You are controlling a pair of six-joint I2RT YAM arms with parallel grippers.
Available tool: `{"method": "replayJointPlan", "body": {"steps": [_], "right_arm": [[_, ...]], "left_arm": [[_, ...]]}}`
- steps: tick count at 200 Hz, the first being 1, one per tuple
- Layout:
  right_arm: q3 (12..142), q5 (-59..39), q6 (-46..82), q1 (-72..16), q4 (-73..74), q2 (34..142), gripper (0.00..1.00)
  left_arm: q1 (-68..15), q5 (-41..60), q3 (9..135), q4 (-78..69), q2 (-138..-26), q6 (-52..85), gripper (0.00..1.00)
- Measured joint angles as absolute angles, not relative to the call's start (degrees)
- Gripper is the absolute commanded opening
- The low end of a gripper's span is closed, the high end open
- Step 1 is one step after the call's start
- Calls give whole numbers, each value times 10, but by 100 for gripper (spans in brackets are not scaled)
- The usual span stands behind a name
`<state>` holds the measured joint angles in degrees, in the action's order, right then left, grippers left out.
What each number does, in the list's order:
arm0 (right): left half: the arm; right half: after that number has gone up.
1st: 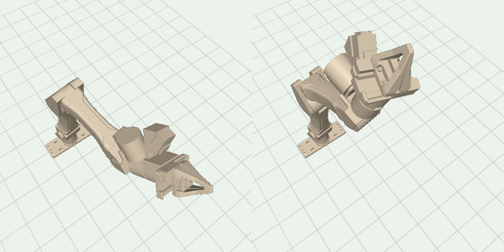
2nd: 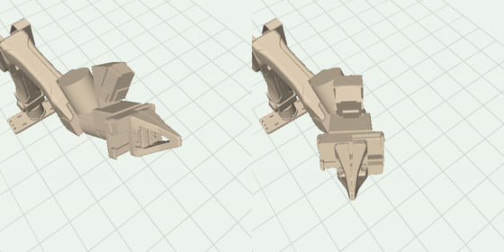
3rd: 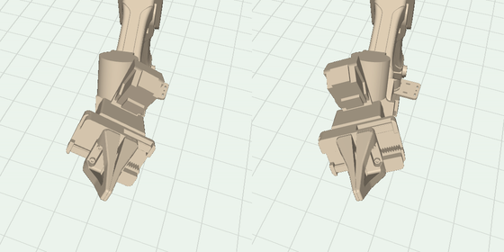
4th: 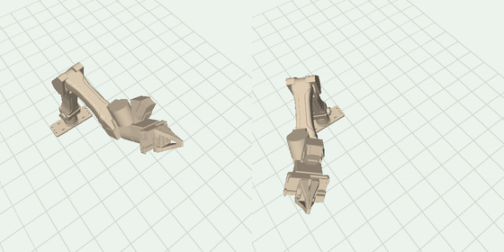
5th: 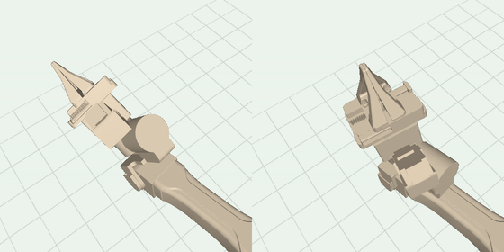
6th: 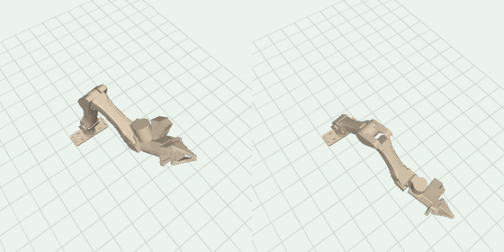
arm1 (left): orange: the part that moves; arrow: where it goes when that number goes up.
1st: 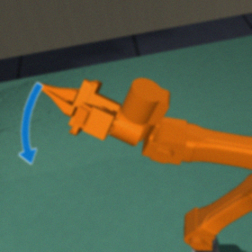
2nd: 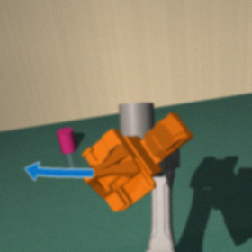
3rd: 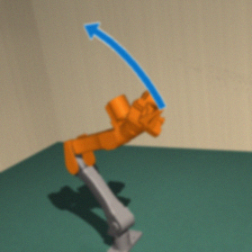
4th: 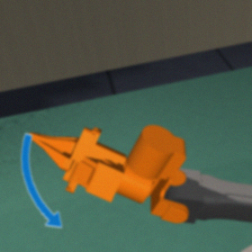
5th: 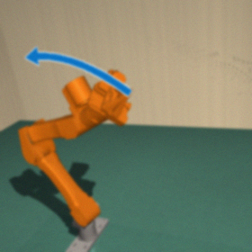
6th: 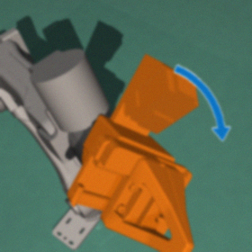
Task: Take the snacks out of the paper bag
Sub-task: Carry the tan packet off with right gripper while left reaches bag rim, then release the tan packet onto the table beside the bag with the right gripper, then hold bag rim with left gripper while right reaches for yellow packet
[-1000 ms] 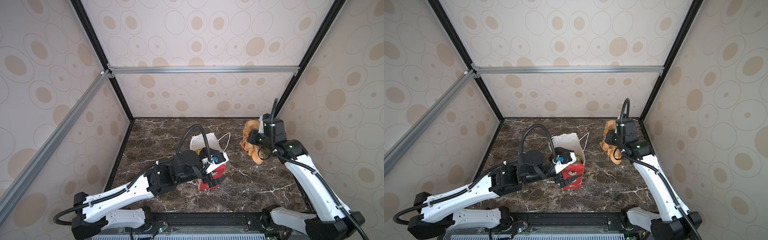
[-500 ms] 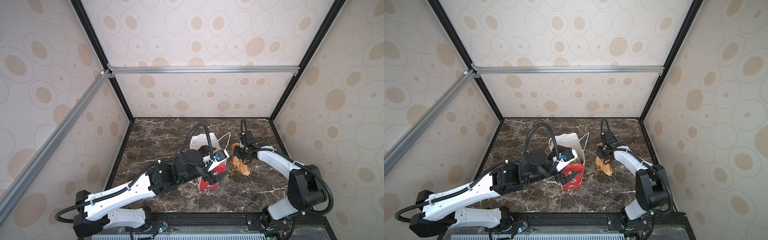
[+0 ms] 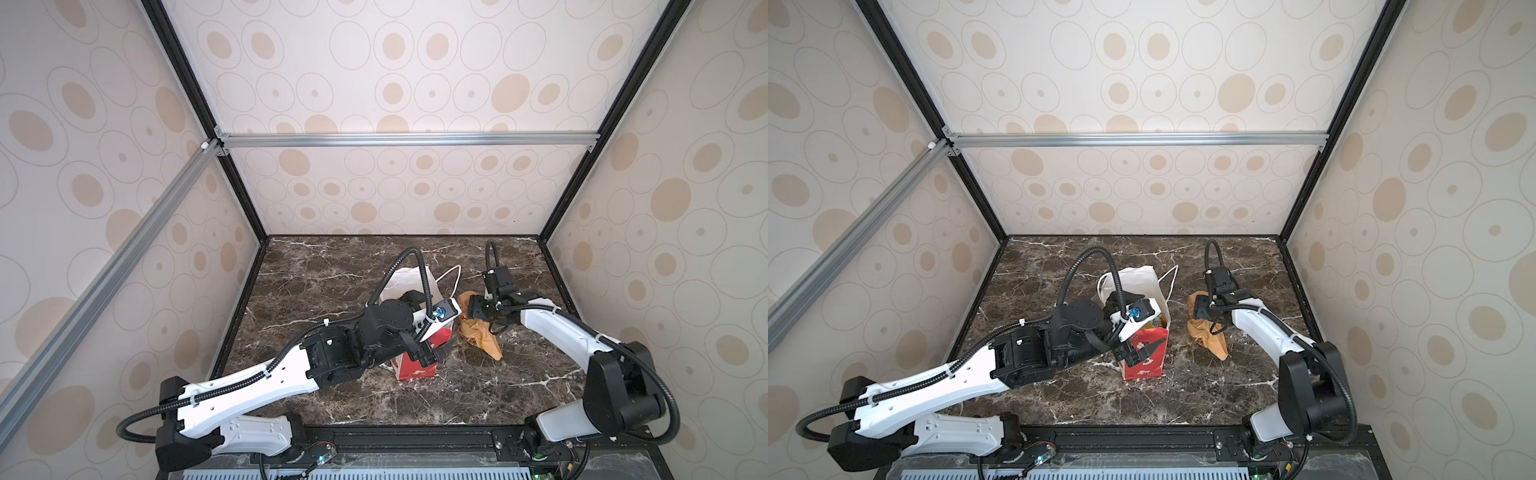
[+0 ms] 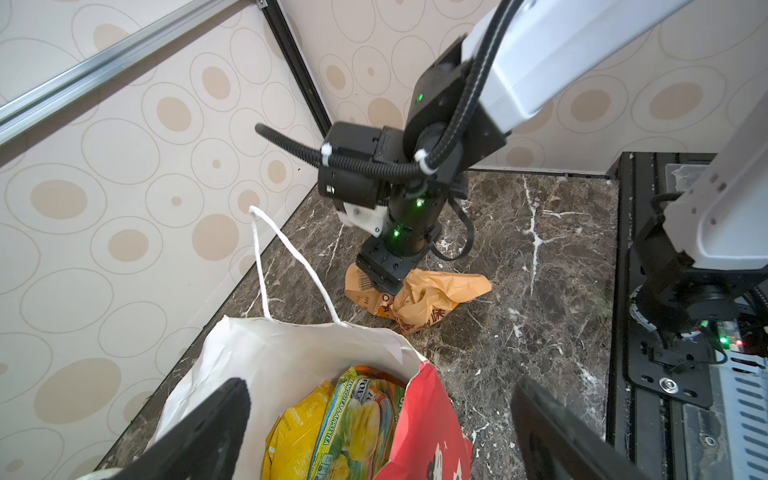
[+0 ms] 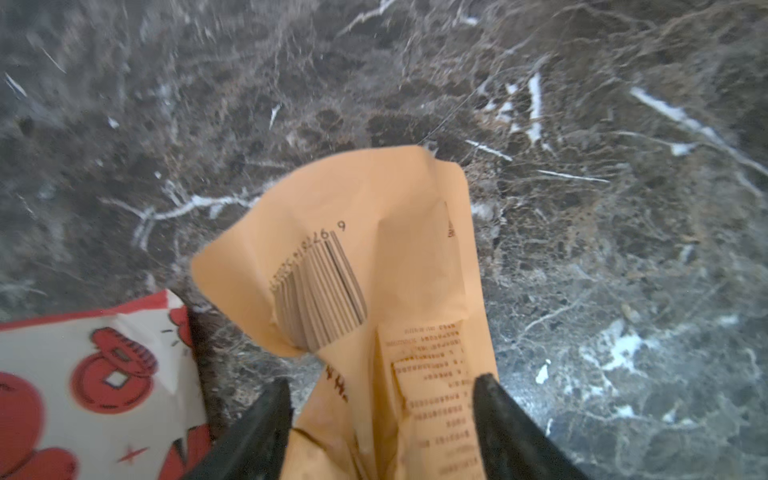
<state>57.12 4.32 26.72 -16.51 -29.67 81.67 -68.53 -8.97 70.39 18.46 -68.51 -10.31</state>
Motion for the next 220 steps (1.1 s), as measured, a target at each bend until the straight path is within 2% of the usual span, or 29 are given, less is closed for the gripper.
{"method": "replayJointPlan", "body": {"steps": [28,70,102,140,175,220], "right_arm": [[626,22,263,-165,-326,767,86],[721,-51,263,-165,-351,704,84],[833,-110,262,-171,-384,699,85],[1010,-137,232,-269,-435,748,86],[1150,-131,195,-367,-518,840,84],[1204,-96,170,-421,-625,941,78]], "left_arm": [[-685,-93,704,184,-689,-103,98],[-683,-107,711,181,-689,-91,98],[-671,-124,731,181,-688,-67,98],[-629,-148,736,182,-675,-21,98],[-570,-161,733,192,-644,27,98],[-466,-122,708,213,-584,83,98]]}}
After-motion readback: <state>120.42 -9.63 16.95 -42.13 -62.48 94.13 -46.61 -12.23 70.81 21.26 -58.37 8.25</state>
